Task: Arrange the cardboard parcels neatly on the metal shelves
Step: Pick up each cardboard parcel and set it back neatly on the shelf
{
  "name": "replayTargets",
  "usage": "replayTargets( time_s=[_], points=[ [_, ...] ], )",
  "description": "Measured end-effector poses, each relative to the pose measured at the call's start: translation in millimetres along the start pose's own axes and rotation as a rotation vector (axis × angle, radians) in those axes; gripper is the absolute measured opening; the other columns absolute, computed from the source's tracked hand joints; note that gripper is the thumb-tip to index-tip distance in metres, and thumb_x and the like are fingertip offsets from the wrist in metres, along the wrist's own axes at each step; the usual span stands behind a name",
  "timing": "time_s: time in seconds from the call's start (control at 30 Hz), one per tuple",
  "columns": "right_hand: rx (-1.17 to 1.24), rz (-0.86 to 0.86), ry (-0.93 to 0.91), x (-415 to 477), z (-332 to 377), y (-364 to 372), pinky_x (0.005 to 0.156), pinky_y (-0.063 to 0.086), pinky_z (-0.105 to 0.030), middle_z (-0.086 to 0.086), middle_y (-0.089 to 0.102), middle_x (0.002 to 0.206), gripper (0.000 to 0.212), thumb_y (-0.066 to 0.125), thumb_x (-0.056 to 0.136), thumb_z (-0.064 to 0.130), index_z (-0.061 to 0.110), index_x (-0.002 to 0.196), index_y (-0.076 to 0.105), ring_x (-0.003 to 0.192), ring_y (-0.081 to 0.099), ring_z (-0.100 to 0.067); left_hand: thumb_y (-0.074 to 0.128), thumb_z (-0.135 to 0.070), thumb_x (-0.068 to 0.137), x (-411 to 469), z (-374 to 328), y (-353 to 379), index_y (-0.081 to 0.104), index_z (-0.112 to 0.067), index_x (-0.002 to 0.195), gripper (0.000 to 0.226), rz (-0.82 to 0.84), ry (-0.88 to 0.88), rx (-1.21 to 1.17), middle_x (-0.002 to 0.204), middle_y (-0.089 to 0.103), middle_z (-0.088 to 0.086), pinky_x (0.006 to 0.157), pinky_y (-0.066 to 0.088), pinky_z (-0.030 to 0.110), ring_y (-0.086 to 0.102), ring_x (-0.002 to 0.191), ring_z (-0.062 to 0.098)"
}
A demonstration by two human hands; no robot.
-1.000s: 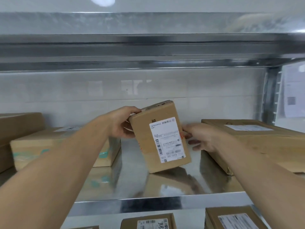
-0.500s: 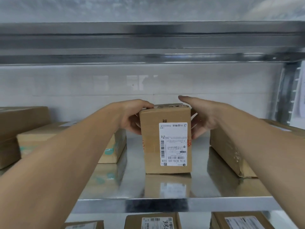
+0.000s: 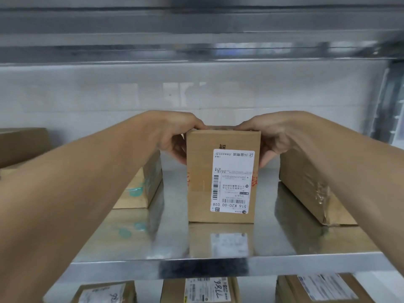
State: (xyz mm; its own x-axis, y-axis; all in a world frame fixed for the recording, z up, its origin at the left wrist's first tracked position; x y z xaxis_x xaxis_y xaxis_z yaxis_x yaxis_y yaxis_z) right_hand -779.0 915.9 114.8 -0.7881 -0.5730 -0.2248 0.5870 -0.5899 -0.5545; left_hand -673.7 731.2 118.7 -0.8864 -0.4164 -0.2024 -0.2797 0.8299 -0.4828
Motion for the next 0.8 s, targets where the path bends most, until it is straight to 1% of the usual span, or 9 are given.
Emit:
replayTargets(
  time_s=[0.2,0.33,0.4,0.47,0.53,0.57,0.63,0.7,0.8],
  points=[
    [-0.011,-0.019,-0.012,1.1,0.0,1.5,0.061,0.065,-0.048,-0.023,0.075,0.11,0.035,0.06,0.101,0.031,0.003,0.119,0.071,0.094,0.076,-0.041,0.064,-0.027,0.096,-1.1,0.0,2.8,0.063,-0.014,0.092,0.014,-0.024,0.005,0.005,0.084,0.065,0.012,0.05,0.06,0.042,0.068,0.066,0.029],
    [0.016,-0.031,-0.013,-4.0,-0.7,3.9,0.057,0.064,-0.047,-0.02,0.076,0.097,0.037,0.062,0.1,0.033,0.003,0.12,0.071,0.083,0.076,-0.038,0.063,-0.025,0.096,-8.7,0.8,6.1,0.061,-0.014,0.086,0.015,-0.046,0.021,-0.018,0.077,0.063,0.011,0.049,0.06,0.042,0.064,0.065,0.027],
    [0.038,-0.052,-0.024,-8.9,-0.2,5.6,0.059,0.064,-0.05,-0.019,0.076,0.094,0.038,0.062,0.1,0.036,0.004,0.119,0.07,0.084,0.076,-0.038,0.062,-0.027,0.097,-14.2,1.5,6.9,0.059,-0.014,0.084,0.018,-0.068,0.036,-0.037,0.069,0.062,0.009,0.046,0.058,0.04,0.064,0.058,0.026],
    [0.052,-0.061,-0.033,-14.7,0.4,6.7,0.066,0.064,-0.053,-0.02,0.076,0.104,0.039,0.061,0.101,0.039,0.006,0.118,0.071,0.093,0.076,-0.039,0.06,-0.03,0.099,-20.9,2.7,8.6,0.058,-0.013,0.087,0.02,-0.077,0.054,-0.058,0.059,0.065,0.008,0.043,0.056,0.037,0.066,0.047,0.024],
    [0.061,-0.066,-0.053,-21.3,2.0,7.3,0.073,0.063,-0.055,-0.019,0.076,0.108,0.038,0.06,0.101,0.042,0.008,0.113,0.072,0.097,0.075,-0.039,0.056,-0.032,0.102,-27.6,2.1,8.6,0.057,-0.013,0.088,0.023,-0.082,0.088,-0.071,0.053,0.064,0.007,0.042,0.056,0.035,0.065,0.044,0.023],
    [0.07,-0.075,-0.071,-24.0,3.4,7.9,0.077,0.063,-0.055,-0.019,0.077,0.105,0.038,0.061,0.1,0.044,0.009,0.11,0.071,0.096,0.076,-0.038,0.056,-0.032,0.102,-29.6,2.7,6.9,0.057,-0.014,0.087,0.024,-0.093,0.116,-0.084,0.057,0.064,0.007,0.045,0.057,0.033,0.065,0.048,0.022],
    [0.099,-0.106,-0.109,-26.9,3.7,11.2,0.086,0.061,-0.057,-0.018,0.076,0.101,0.041,0.061,0.099,0.049,0.01,0.108,0.071,0.096,0.075,-0.038,0.06,-0.033,0.099,-29.4,8.2,3.9,0.06,-0.015,0.088,0.021,-0.109,0.164,-0.128,0.075,0.063,0.009,0.061,0.061,0.035,0.064,0.064,0.023],
    [0.112,-0.138,-0.148,-27.0,2.9,15.2,0.092,0.059,-0.056,-0.019,0.074,0.108,0.046,0.058,0.099,0.054,0.01,0.106,0.071,0.101,0.073,-0.038,0.064,-0.038,0.095,-29.4,16.0,0.6,0.065,-0.017,0.094,0.021,-0.11,0.185,-0.182,0.093,0.063,0.009,0.078,0.062,0.04,0.065,0.078,0.024],
    [0.19,-0.182,-0.184,-29.1,-3.3,19.6,0.09,0.06,-0.052,-0.018,0.072,0.109,0.051,0.053,0.099,0.06,0.012,0.103,0.072,0.099,0.071,-0.036,0.062,-0.046,0.095,-32.8,27.6,-0.6,0.066,-0.019,0.099,0.027,-0.109,0.201,-0.266,0.104,0.063,0.01,0.08,0.06,0.038,0.066,0.089,0.026]
  ],
)
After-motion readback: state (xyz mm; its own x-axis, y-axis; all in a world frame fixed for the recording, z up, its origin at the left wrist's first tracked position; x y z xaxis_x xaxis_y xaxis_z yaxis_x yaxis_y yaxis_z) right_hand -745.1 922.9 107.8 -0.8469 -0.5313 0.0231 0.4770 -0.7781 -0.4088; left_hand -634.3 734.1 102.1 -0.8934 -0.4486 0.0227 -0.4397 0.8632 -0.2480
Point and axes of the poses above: each hand's wrist, its own x-axis towards the middle knuckle, its own y-axis out of the palm, z = x × y, the point moved 2 cm from there along x, towards the middle knuckle
